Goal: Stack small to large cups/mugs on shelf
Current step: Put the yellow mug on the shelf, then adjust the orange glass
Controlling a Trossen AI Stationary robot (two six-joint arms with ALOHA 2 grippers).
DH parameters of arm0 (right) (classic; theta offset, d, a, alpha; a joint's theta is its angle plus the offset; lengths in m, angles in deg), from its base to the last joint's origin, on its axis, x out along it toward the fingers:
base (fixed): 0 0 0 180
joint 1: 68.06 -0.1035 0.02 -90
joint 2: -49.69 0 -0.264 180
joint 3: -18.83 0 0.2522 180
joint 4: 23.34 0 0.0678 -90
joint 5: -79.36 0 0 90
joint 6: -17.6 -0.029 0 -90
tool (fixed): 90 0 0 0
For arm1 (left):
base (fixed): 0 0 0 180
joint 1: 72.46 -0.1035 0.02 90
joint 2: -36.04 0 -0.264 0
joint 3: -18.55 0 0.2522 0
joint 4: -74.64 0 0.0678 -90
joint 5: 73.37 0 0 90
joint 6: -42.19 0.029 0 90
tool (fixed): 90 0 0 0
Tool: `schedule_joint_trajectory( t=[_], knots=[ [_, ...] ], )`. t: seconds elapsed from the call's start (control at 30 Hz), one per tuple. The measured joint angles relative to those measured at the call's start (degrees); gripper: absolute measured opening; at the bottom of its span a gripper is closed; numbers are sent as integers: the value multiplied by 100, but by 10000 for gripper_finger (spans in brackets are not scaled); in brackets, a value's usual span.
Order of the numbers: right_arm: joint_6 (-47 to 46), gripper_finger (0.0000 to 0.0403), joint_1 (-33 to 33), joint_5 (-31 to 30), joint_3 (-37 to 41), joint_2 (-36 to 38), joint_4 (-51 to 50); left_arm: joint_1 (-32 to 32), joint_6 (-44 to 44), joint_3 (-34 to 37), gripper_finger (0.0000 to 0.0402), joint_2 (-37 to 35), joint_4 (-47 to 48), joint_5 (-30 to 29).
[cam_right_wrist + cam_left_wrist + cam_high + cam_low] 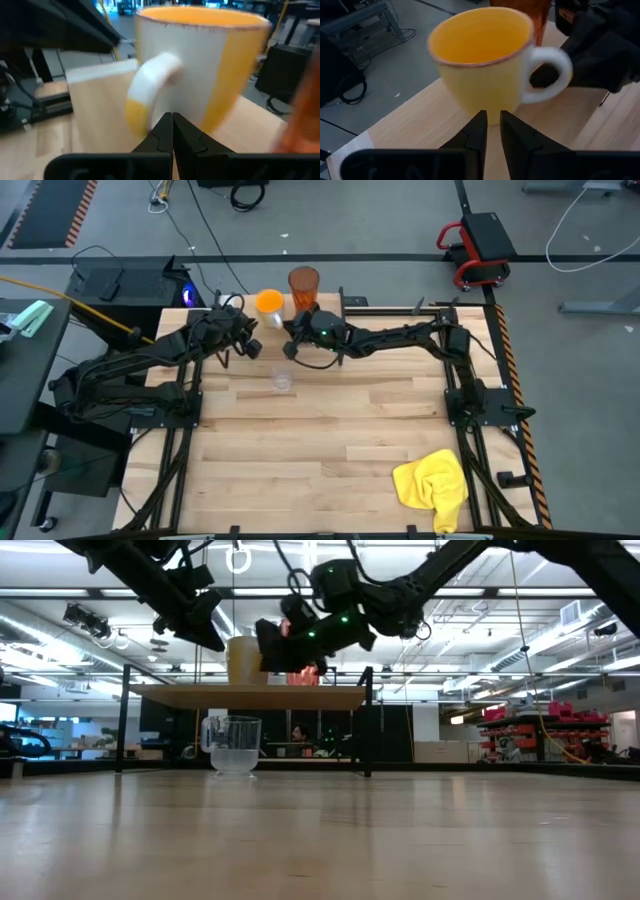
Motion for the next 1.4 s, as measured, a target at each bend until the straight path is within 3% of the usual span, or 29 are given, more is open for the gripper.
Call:
schedule_joint_trajectory(
  t=[0.2, 0.6, 1.0, 1.2, 1.4],
  knots=[
    [144, 6, -205, -100, -474, -132, -580, 0, -38, 0, 66, 0, 100, 15],
    [338, 6, -374, -391, -454, 181, -1426, 0, -78, 0, 55, 0, 158, 13],
    [645, 6, -731, -795, -456, 1397, -3449, -7, 13, -13, 63, -2, -187, 13],
    [721, 6, -804, -1067, -456, 1991, -4068, -7, 315, -536, 55, 0, -354, 35],
    [723, 6, -566, -1082, -454, 2497, -4379, -166, 566, -1570, 56, 192, -400, 691]
  ],
)
